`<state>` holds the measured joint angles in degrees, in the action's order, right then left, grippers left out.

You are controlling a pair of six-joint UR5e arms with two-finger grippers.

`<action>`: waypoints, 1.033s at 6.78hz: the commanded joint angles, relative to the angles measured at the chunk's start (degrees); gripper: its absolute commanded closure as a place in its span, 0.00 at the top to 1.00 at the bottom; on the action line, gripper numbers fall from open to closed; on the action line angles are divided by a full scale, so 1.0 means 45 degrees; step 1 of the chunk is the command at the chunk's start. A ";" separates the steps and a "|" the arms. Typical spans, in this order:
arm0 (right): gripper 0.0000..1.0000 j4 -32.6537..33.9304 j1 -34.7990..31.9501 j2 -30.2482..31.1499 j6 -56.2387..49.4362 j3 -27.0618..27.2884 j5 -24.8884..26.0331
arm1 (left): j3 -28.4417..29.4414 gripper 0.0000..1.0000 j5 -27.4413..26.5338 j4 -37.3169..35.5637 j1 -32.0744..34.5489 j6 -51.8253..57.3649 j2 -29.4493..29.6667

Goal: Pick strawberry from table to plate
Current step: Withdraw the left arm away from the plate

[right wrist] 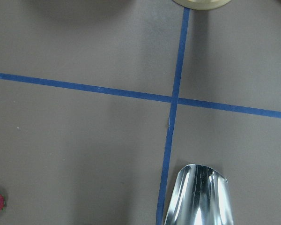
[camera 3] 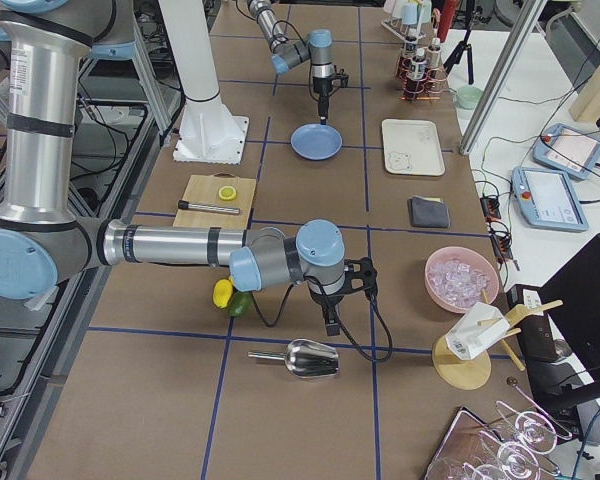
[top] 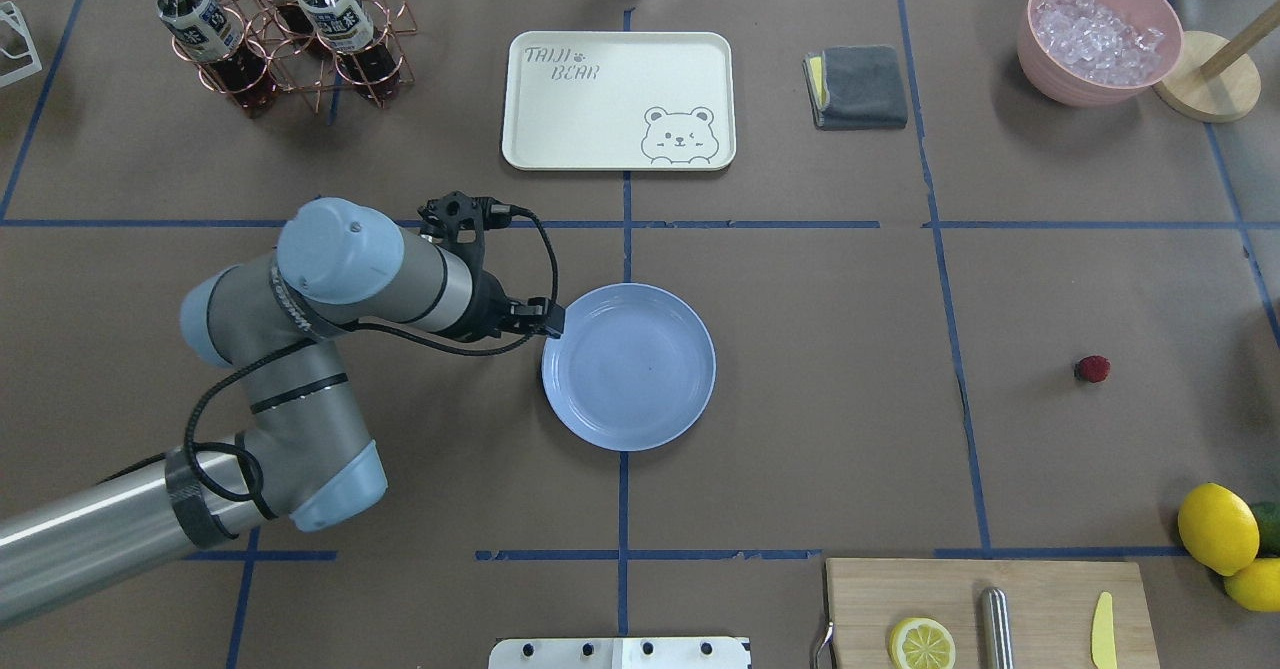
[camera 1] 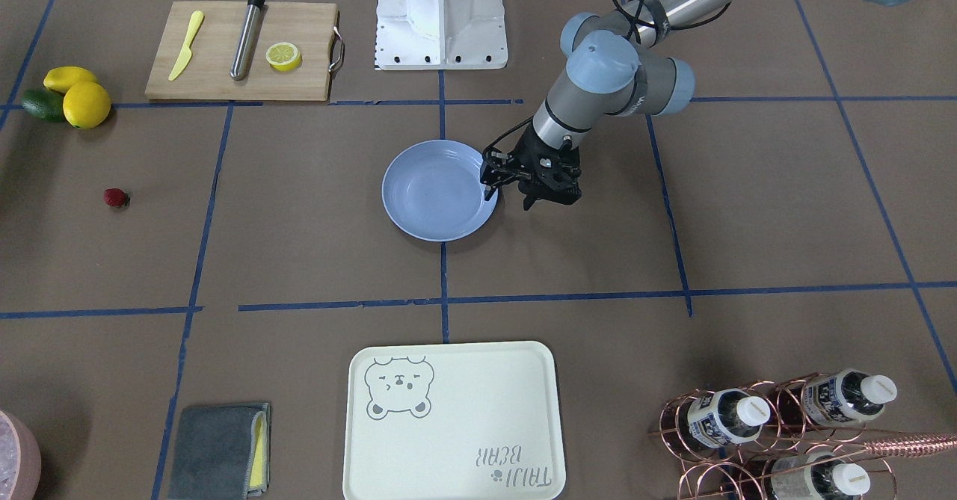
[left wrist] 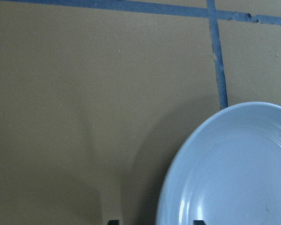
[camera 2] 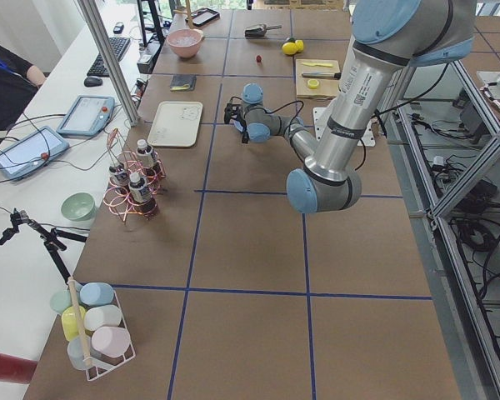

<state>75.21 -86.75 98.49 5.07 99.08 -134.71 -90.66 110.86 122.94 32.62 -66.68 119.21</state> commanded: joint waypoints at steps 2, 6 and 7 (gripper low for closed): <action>1.00 -0.0284 0.0097 -0.0869 0.0007 0.0326 -0.0668 | -0.2212 1.00 0.1107 -0.3149 0.3967 0.7540 -0.2126; 1.00 -0.2416 0.1676 -0.1377 0.0471 0.0481 -0.1080 | -0.1167 1.00 0.2434 -0.8454 1.1173 1.4599 -0.3617; 1.00 -0.2435 0.2066 -0.1418 0.0978 0.0502 -0.1004 | -0.0853 1.00 0.2474 -0.8686 1.2852 1.7077 -0.4044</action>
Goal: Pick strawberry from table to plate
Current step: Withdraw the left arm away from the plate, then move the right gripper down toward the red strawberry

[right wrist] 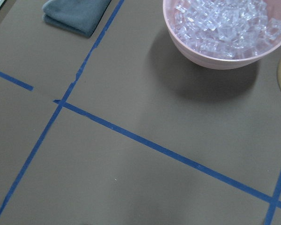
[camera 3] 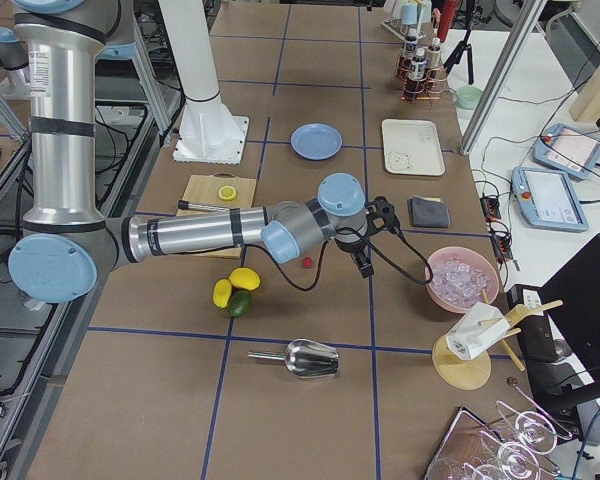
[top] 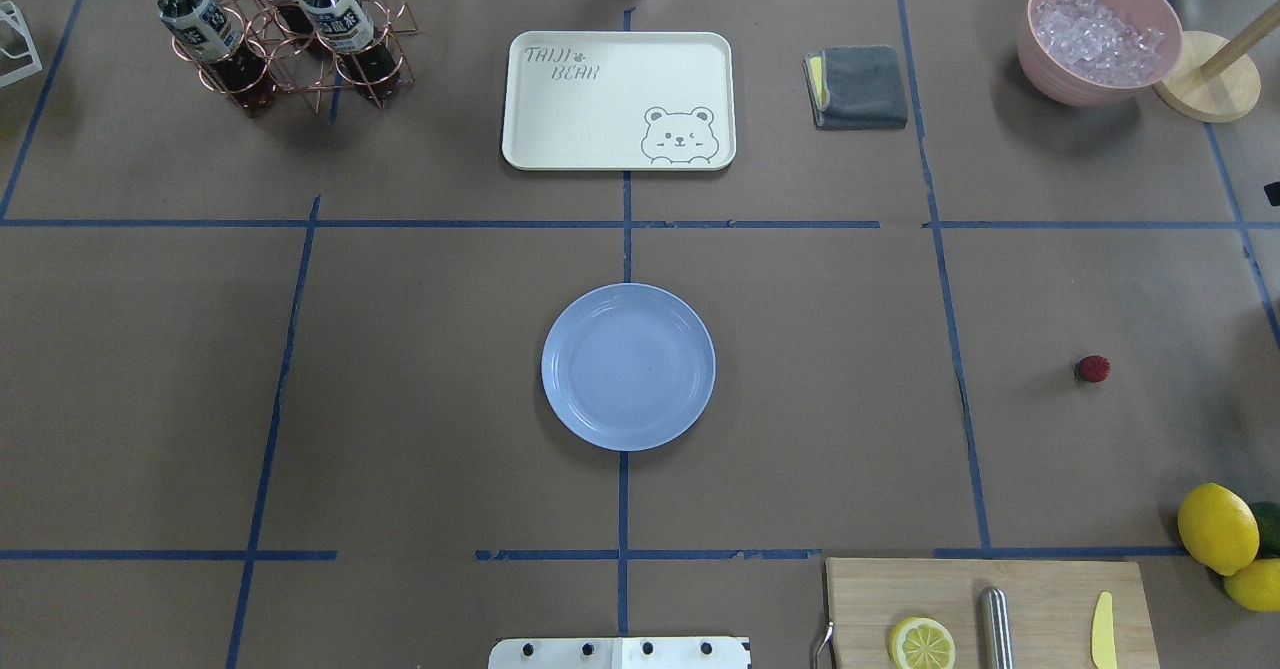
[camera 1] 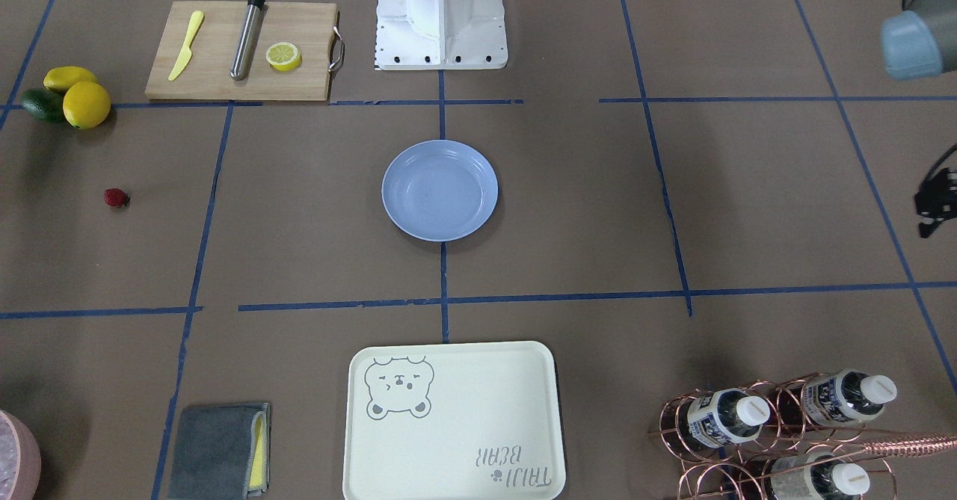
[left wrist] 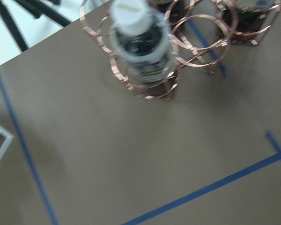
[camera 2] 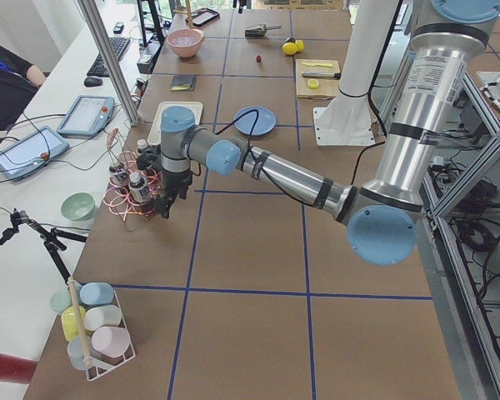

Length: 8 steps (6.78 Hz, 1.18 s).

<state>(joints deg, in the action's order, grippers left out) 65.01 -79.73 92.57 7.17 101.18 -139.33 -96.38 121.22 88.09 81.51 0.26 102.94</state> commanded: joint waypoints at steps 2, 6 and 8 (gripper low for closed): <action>1.00 -0.0188 0.1113 -0.0102 0.1524 0.0443 0.0102 | 0.0267 1.00 0.2746 -0.0827 0.2761 0.3555 -0.2804; 1.00 -0.1234 0.4699 0.0929 0.5664 0.1481 0.3504 | -0.0065 1.00 0.3552 -0.0806 0.2765 0.3575 -0.3403; 1.00 -0.3379 0.6403 0.1497 0.6996 0.0508 0.4920 | -0.0242 1.00 0.3571 -0.0806 0.2745 0.3555 -0.3345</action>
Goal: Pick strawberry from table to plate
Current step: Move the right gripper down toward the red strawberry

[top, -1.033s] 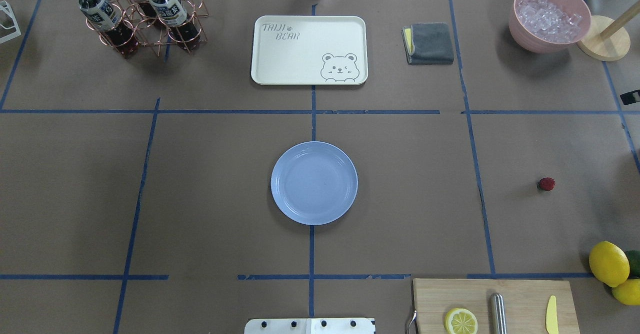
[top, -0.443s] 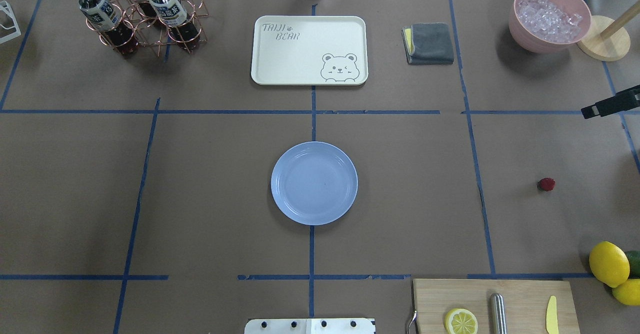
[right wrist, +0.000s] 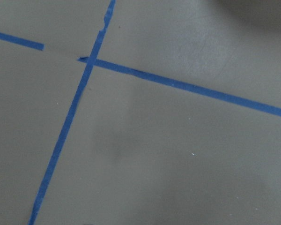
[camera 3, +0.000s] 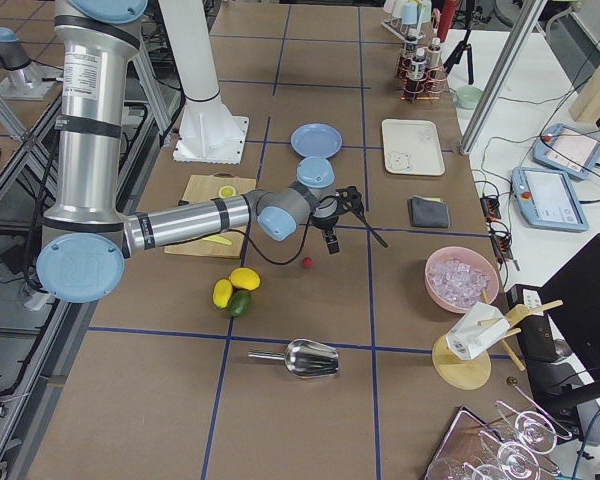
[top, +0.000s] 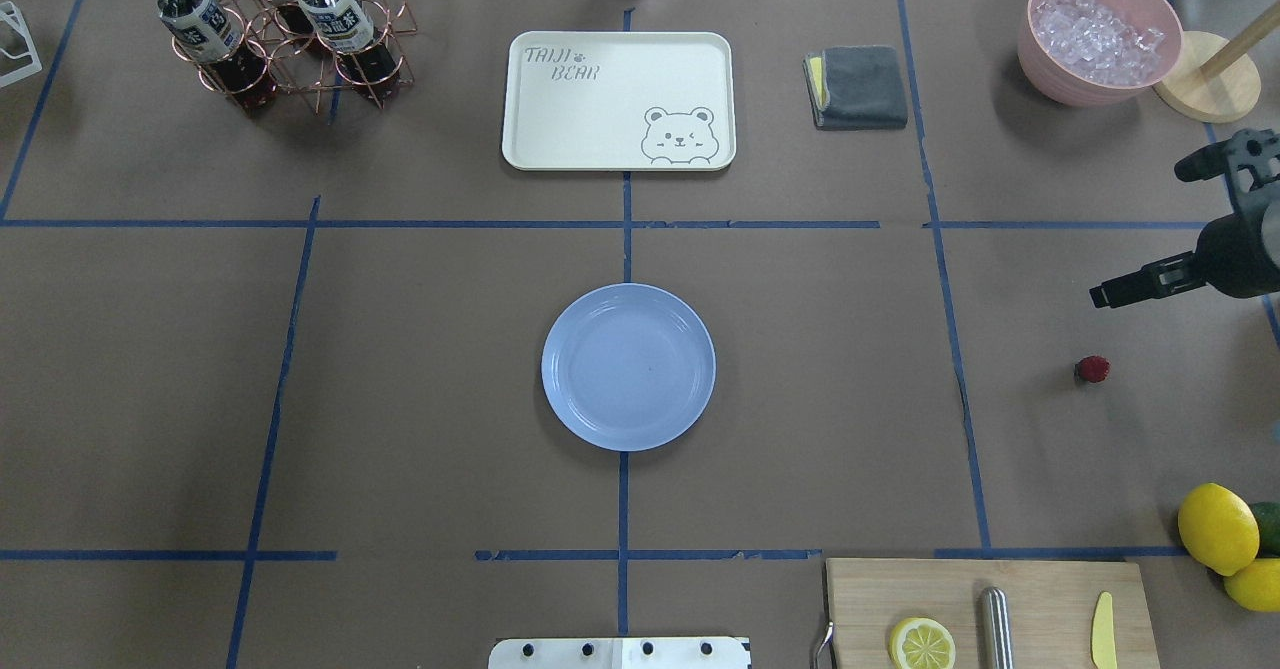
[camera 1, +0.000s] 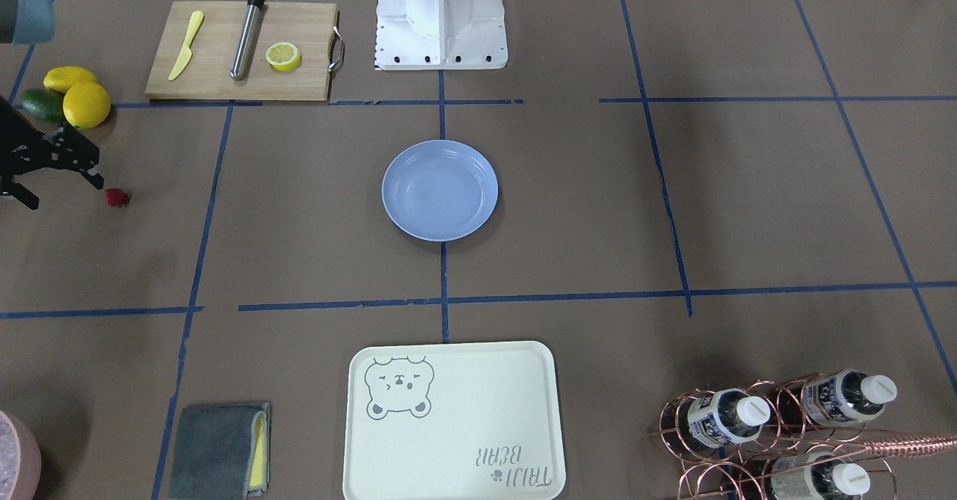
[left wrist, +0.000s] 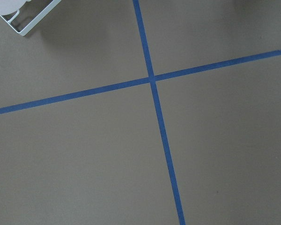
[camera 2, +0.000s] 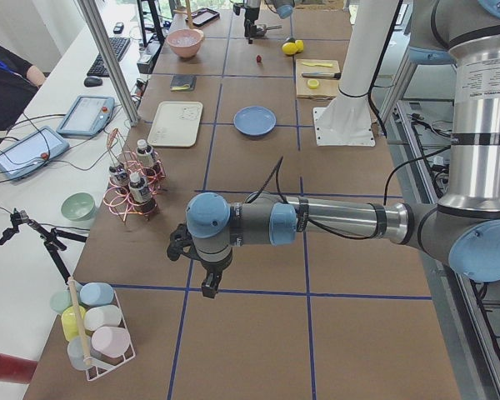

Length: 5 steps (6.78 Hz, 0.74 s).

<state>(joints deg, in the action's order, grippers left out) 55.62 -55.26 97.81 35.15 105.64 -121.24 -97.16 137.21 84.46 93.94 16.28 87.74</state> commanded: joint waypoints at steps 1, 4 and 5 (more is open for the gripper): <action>1.00 -0.2136 0.1416 0.0335 0.1092 -0.1318 0.1371 | -0.0069 1.00 0.0075 0.0019 -0.0017 -0.0004 0.0032; 0.95 -0.2887 0.1889 0.0374 0.1213 -0.1932 0.1785 | -0.0010 1.00 0.0075 0.0019 -0.0036 0.0054 0.0052; 0.92 -0.2887 0.1986 0.0471 0.1213 -0.1913 0.1747 | 0.0009 1.00 0.0075 0.0019 -0.0036 0.0074 0.0052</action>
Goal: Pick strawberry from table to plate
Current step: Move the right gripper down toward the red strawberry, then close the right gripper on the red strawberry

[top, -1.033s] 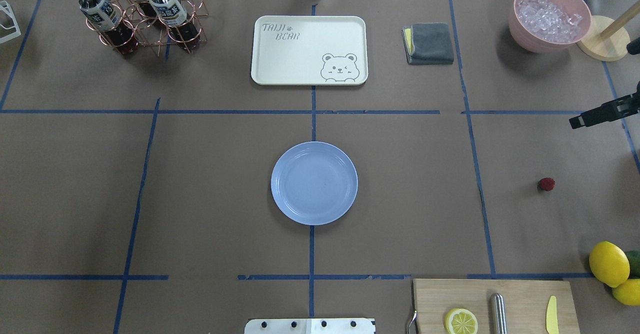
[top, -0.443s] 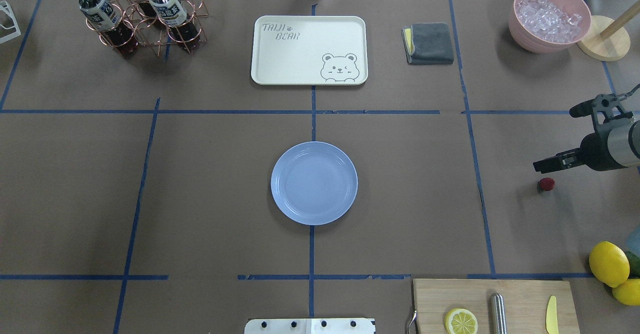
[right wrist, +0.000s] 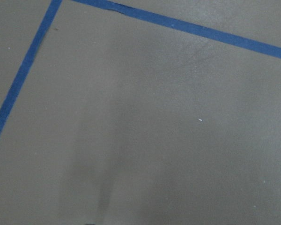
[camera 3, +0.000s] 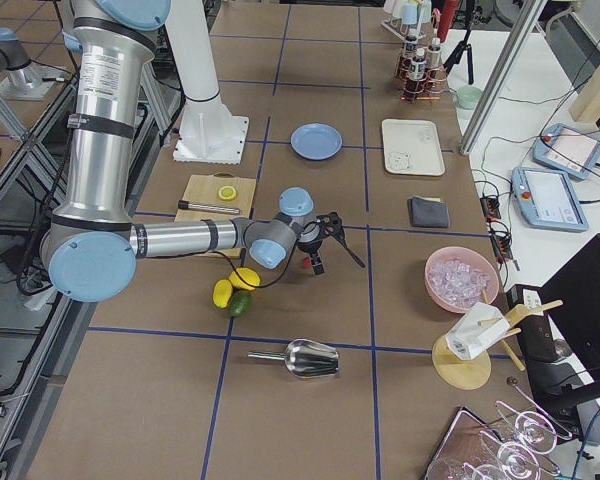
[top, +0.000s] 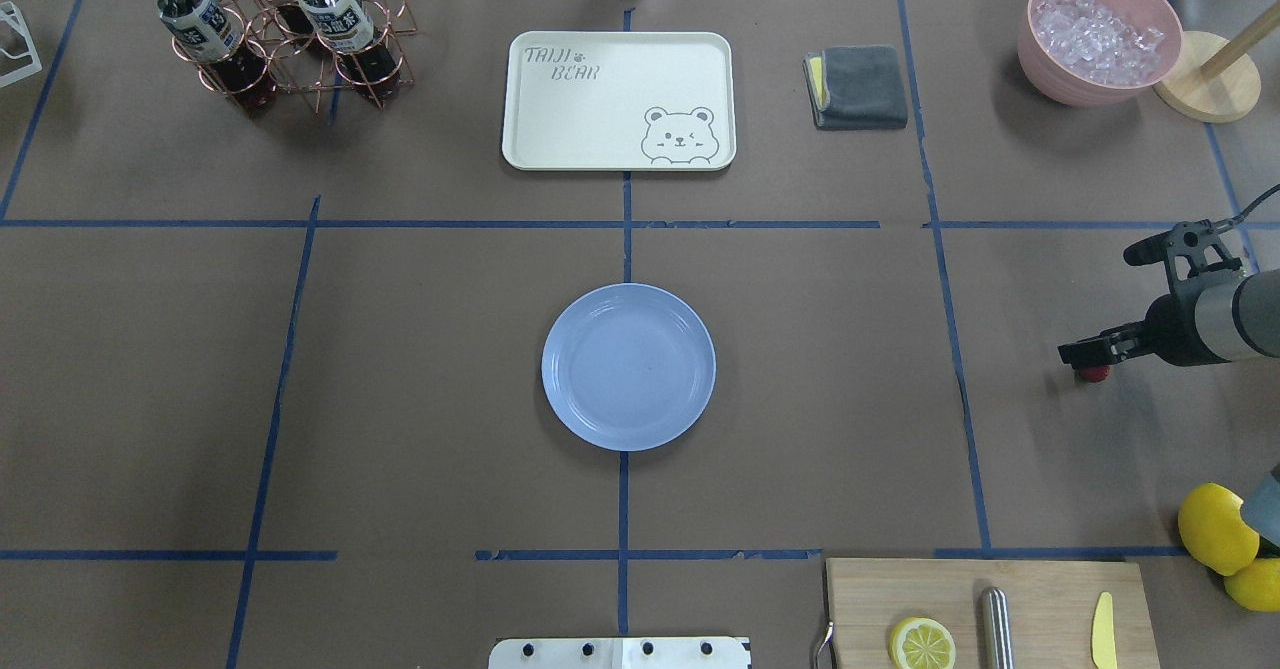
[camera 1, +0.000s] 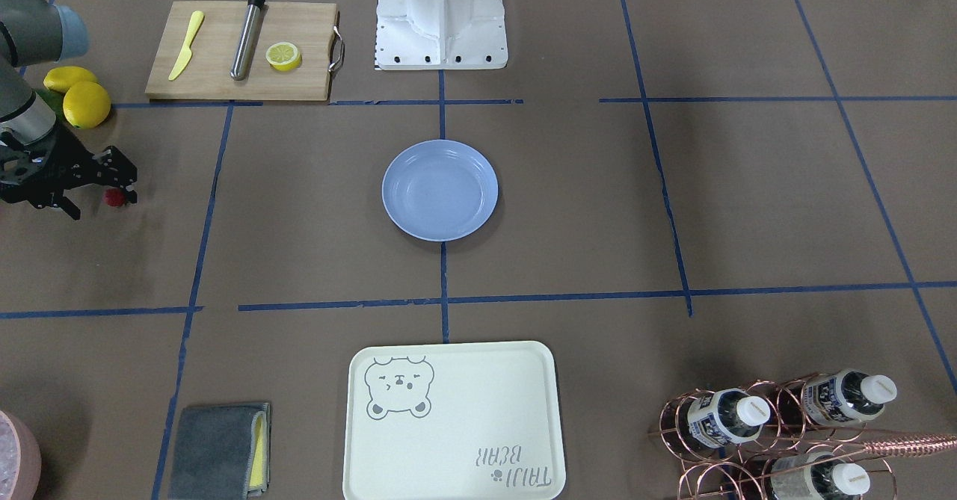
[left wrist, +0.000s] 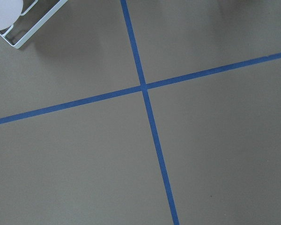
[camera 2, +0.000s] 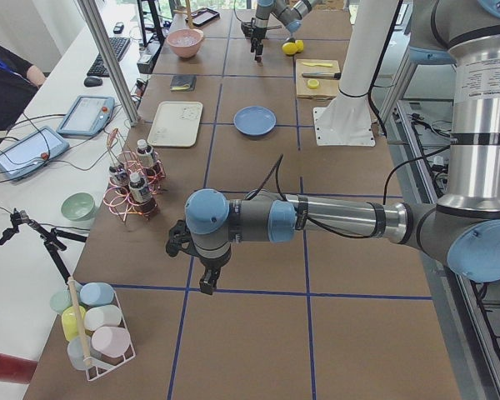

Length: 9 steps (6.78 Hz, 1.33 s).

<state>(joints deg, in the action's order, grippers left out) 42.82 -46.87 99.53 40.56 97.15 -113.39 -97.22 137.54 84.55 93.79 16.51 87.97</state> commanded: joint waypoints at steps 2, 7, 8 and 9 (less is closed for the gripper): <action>0.89 -0.0042 0.0297 0.0129 0.0029 0.0032 -0.0018 | 0.0081 1.00 0.0041 0.0271 -0.0003 0.0004 0.0001; 0.00 -0.0042 0.0532 0.0226 -0.0126 0.0091 -0.0155 | 0.0101 1.00 0.0061 0.0352 -0.0003 0.0004 -0.0018; 0.00 -0.0023 0.0552 0.0266 -0.0127 0.0168 -0.0155 | 0.0101 1.00 0.0061 0.0352 -0.0003 0.0004 -0.0018; 0.00 0.0171 0.0552 0.0227 0.0008 0.0826 -0.0232 | 0.0101 1.00 0.0061 0.0352 -0.0003 0.0004 -0.0018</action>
<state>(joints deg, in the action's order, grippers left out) 42.91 -44.44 100.58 40.19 98.56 -114.16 -96.77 137.81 86.13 93.78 16.52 87.89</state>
